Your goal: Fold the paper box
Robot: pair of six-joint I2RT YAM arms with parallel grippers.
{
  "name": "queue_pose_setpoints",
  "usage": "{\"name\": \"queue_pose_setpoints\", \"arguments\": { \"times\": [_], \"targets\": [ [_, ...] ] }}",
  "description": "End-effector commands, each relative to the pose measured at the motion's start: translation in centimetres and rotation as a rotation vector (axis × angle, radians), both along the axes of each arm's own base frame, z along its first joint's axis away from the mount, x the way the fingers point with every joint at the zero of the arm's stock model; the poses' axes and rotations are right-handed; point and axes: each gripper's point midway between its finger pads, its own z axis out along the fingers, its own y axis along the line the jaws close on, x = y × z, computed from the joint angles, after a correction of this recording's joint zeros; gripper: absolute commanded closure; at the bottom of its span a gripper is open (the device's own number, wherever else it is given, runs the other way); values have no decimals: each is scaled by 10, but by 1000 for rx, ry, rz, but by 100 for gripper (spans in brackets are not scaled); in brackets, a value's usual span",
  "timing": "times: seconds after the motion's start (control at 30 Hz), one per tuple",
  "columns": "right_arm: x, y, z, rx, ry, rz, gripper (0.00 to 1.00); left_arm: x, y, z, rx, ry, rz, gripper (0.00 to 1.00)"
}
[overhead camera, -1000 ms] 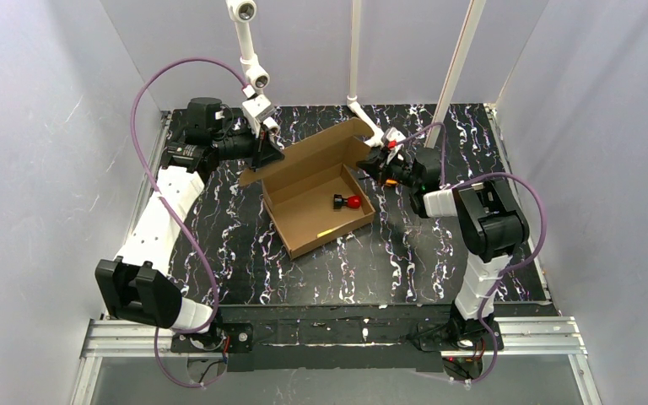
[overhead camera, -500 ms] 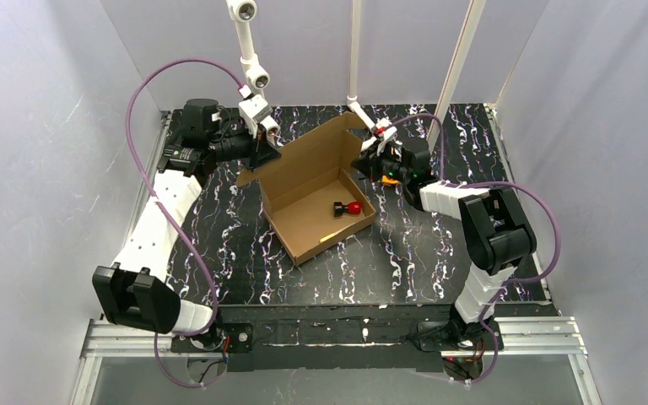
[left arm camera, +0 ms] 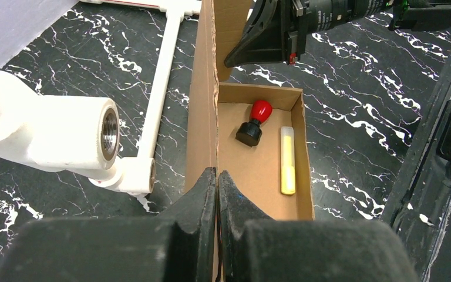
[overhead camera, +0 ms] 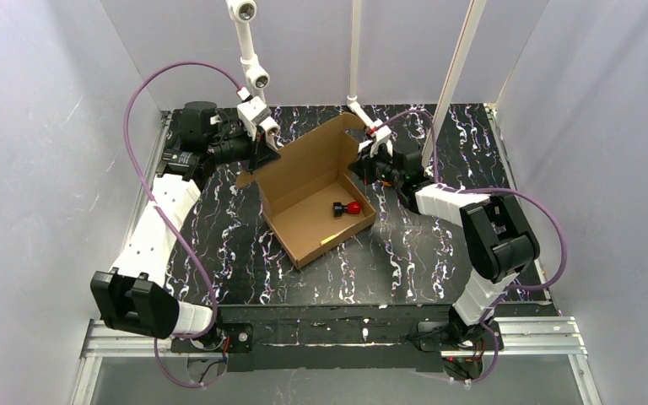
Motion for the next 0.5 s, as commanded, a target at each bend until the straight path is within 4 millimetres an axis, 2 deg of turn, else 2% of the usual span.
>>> {"name": "queue_pose_setpoints", "arguments": {
  "times": [0.0, 0.27, 0.47],
  "targets": [
    [-21, -4, -14, -17, 81, -25, 99, -18, 0, 2, -14, 21, -25, 100],
    [-35, -15, -27, -8, 106, -80, 99, -29, -3, 2, -35, 14, -51, 100],
    [-37, -20, -32, 45, 160, -149, 99, -37, -4, 1, -50, 22, -65, 100]
  ]
}}
